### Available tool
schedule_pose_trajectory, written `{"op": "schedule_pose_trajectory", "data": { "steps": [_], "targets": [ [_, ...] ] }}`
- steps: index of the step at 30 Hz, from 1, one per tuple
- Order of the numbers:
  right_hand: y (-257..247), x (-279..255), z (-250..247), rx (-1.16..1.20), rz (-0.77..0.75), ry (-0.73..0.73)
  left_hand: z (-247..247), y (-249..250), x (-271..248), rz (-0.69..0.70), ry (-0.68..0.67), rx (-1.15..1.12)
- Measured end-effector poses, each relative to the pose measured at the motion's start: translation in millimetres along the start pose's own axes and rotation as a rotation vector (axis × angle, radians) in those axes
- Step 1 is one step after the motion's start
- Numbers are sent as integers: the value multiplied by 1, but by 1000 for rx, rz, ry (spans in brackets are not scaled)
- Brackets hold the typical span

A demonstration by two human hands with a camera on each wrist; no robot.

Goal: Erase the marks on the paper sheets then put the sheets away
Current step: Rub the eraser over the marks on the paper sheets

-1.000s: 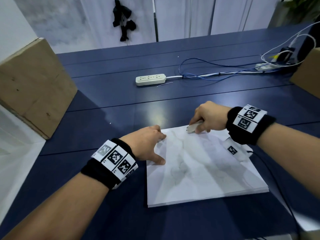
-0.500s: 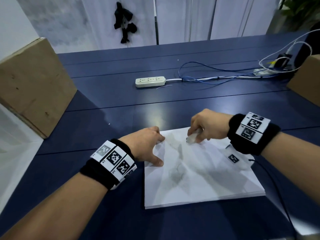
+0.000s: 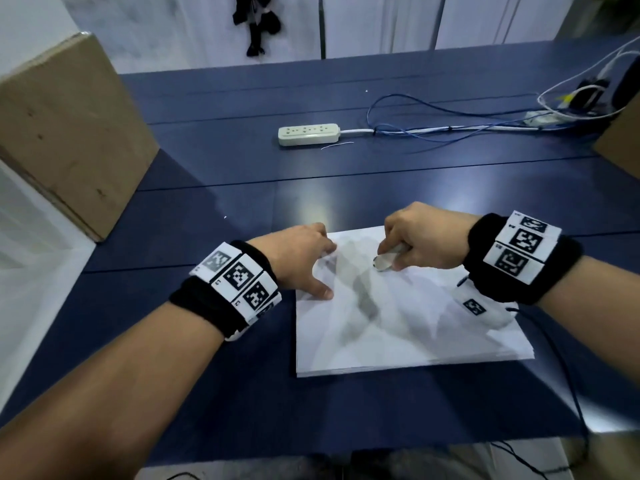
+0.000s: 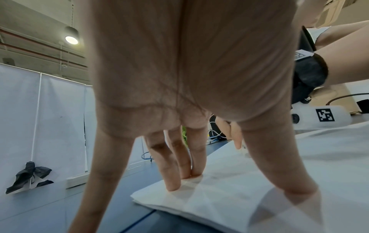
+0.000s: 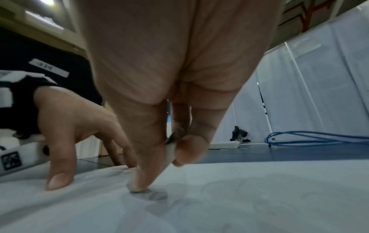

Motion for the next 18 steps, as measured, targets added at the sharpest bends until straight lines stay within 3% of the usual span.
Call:
{"op": "schedule_pose_trajectory", "data": {
  "steps": [9,13,18],
  "targets": [
    [-7,-3,3,-39,58,67,11,7,-35,8,94,12],
    [-7,-8,3,-41,62,104,29,7,-61,44,41,64],
    [-41,-24,4,53,-111,169,29,9,-62,50,62,50]
  ]
}}
Point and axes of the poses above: each hand's wrist, its own x-axis towards the middle knuckle, its own z-axis out of the palm, y = z × x, the point moved 3 cm from there along x, towards the middle knuckle, and after that the axes turned 5 degrees about z, right-handed, at the moved point
